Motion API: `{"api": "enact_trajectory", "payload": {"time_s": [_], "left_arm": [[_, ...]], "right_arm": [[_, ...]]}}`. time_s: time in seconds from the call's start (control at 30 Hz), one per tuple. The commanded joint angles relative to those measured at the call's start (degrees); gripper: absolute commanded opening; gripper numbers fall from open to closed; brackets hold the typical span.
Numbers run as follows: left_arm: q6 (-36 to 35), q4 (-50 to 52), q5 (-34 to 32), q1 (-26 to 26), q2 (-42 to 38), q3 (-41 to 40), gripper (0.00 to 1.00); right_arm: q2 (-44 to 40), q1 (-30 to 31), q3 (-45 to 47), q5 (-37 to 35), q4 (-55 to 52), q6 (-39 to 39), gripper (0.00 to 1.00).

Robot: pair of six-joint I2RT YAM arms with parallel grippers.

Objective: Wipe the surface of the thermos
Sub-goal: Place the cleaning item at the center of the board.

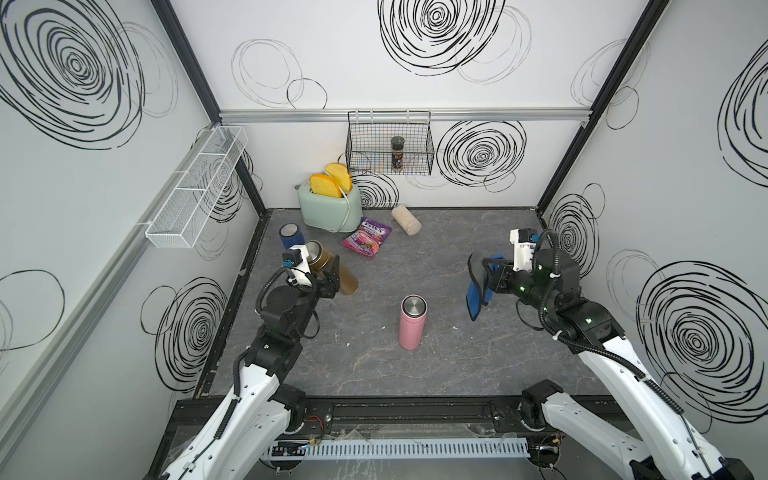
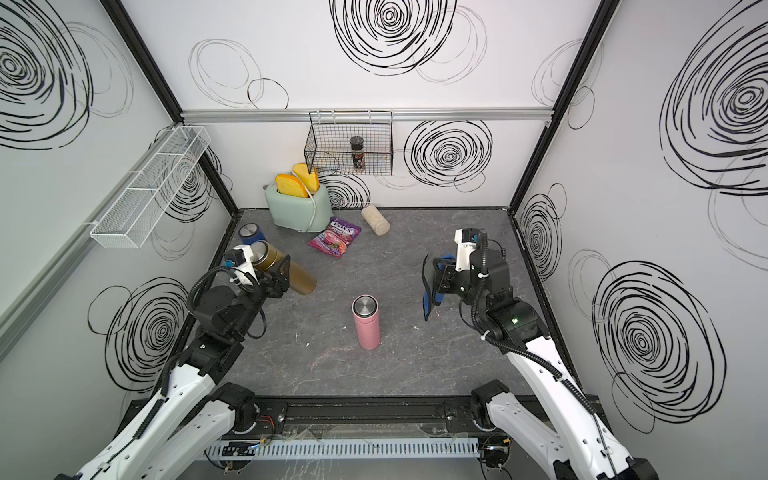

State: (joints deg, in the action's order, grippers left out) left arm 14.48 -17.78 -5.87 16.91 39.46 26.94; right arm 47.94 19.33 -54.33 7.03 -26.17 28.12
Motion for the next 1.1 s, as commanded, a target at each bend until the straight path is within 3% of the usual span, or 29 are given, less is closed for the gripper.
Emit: {"api": "enact_trajectory", "payload": {"time_s": [0.0,0.3,0.53,1.07], "left_arm": [[-2.4,-14.7,-3.8,0.3,0.3,-2.0,0.00],[-4.8,-20.6,-7.3,-0.1,8.1,-0.5,0.00],[-1.9,-24.8,-10.3,-0.6,13.5,-1.1,0.00],[-2.3,-30.7,-16.8,-0.1,29.7,2.7,0.00]], "right_arm": [[-1.6,-3.5,1.4,9.1,2.8,1.4,0.00],[-3.0,-6.5,5.8,13.1,5.0,2.5,0.00],[-4.9,-7.0,8.5,14.8,6.2,3.4,0.00],[-4.9,-7.3,12.9,20.1,10.1,5.4,0.00]]}}
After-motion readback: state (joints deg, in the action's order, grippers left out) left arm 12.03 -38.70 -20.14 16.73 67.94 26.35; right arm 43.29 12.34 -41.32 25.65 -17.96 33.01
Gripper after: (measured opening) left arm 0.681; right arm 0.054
